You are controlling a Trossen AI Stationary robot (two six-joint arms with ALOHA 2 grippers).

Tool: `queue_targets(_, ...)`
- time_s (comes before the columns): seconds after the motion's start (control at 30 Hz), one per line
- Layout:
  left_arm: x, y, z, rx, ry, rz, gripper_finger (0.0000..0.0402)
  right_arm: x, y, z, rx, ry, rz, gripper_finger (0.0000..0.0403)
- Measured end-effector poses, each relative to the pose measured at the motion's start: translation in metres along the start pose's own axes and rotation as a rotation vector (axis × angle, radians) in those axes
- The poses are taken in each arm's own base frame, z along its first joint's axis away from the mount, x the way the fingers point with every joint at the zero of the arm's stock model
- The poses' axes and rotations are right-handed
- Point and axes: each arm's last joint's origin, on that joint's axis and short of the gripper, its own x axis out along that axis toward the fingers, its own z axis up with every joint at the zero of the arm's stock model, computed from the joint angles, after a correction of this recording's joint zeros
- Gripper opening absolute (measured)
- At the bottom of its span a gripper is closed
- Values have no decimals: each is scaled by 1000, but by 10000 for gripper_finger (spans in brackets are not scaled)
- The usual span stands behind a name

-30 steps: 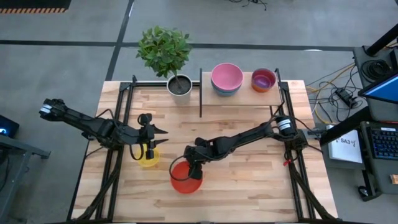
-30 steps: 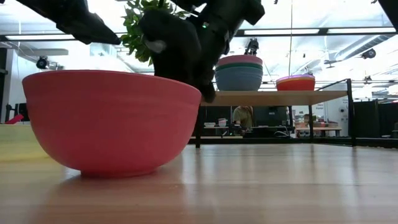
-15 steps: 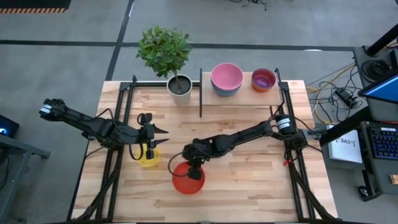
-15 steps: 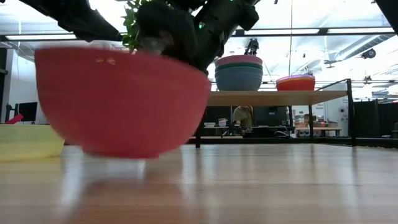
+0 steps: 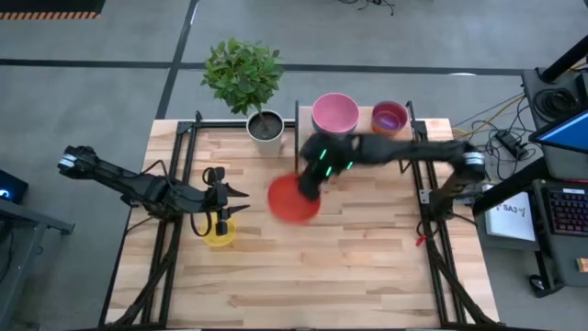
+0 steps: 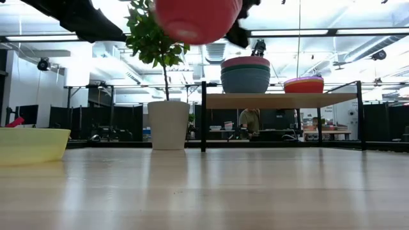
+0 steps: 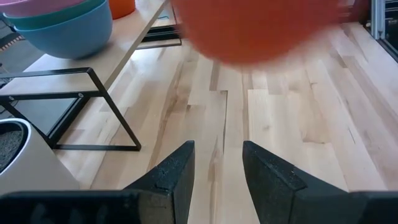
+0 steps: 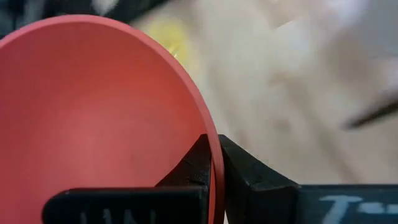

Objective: Place and stack bowls onto a shelf
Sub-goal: Stack the orange bowl on top of the pink bowl on the shelf

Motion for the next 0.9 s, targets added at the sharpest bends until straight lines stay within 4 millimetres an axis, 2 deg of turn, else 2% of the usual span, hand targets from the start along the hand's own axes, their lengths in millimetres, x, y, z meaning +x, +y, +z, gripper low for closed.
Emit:
queue_targets(0.13,0,0,0,0,-1,0,119,-62,-42,19,145,-136,-72,9)
queue_targets(0.23,0,0,0,-1,-2,0,119,-105,-74,26,237,-235,-140,9)
queue_targets(0.3,0,0,0,-1,-2,0,119,-129,-96,26,296,-284,-197,9)
queue_targets(0.4,0,0,0,0,-3,0,119,-154,-126,24,378,-332,-283,9)
queue_targets(0.53,0,0,0,0,-3,0,119,-172,-158,22,458,-372,-364,9)
queue_targets(0.67,0,0,0,0,-4,0,119,-173,-181,22,497,-367,-413,9)
queue_targets(0.9,0,0,0,6,-4,0,119,-166,-190,23,471,-336,-427,14)
